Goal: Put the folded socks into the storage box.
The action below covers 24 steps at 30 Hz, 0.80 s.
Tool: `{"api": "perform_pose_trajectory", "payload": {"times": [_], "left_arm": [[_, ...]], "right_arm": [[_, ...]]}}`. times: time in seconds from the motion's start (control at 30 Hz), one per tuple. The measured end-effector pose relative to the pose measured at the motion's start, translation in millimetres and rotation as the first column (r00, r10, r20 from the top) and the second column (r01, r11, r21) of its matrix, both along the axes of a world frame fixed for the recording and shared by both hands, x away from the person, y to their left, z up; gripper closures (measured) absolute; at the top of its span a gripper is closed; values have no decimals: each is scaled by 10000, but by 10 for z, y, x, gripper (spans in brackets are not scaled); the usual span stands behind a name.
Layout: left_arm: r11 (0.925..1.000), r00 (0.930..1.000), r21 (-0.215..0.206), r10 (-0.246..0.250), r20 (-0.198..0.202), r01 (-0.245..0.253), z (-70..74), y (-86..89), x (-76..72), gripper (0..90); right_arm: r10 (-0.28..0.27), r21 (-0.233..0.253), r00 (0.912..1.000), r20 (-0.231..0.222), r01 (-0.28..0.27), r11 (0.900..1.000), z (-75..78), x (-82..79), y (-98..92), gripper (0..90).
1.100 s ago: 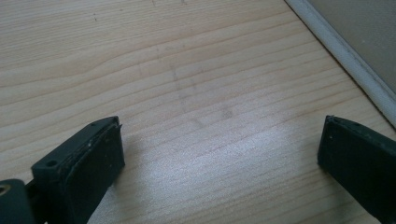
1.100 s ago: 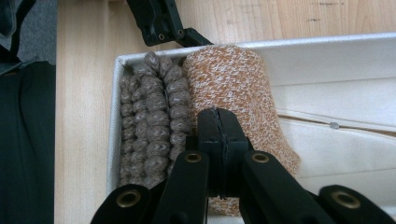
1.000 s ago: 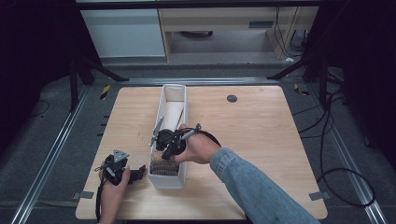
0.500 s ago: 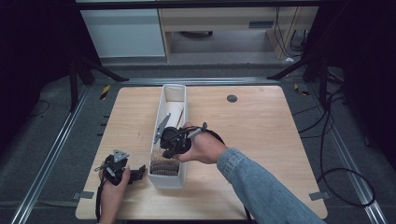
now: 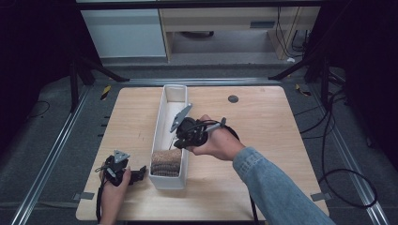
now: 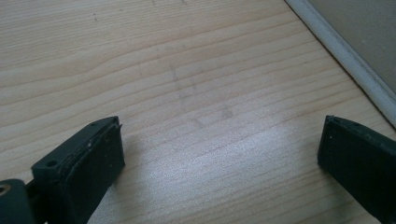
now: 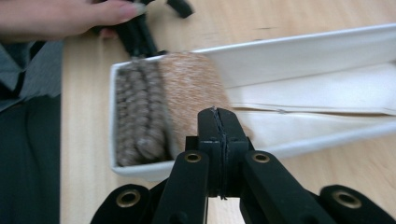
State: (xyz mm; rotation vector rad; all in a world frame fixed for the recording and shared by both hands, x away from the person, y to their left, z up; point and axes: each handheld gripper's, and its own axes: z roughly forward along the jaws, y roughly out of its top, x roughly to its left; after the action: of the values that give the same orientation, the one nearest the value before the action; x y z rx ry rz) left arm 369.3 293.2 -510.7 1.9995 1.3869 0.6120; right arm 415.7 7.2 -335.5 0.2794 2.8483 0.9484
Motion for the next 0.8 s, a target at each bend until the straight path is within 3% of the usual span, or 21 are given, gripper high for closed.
{"api": "perform_pose_trajectory", "payload": {"times": [0.1,0.2,0.5,0.8], "left_arm": [[10000,10000,4,-2,-5,2,1,0,0,0],[10000,10000,5,-4,-5,4,1,0,0,0],[10000,10000,-18,12,-5,-12,0,-1,-1,0],[10000,10000,-2,1,-18,-1,1,0,-1,0]], "right_arm": [[-556,410,9983,197,547,9977,57,55,-154,897],[-1272,1050,9911,384,1226,9869,145,111,-363,897],[-2091,1467,9764,545,1993,9689,185,166,-716,892],[-3091,1768,9503,373,2982,9380,43,195,-1124,806]]}}
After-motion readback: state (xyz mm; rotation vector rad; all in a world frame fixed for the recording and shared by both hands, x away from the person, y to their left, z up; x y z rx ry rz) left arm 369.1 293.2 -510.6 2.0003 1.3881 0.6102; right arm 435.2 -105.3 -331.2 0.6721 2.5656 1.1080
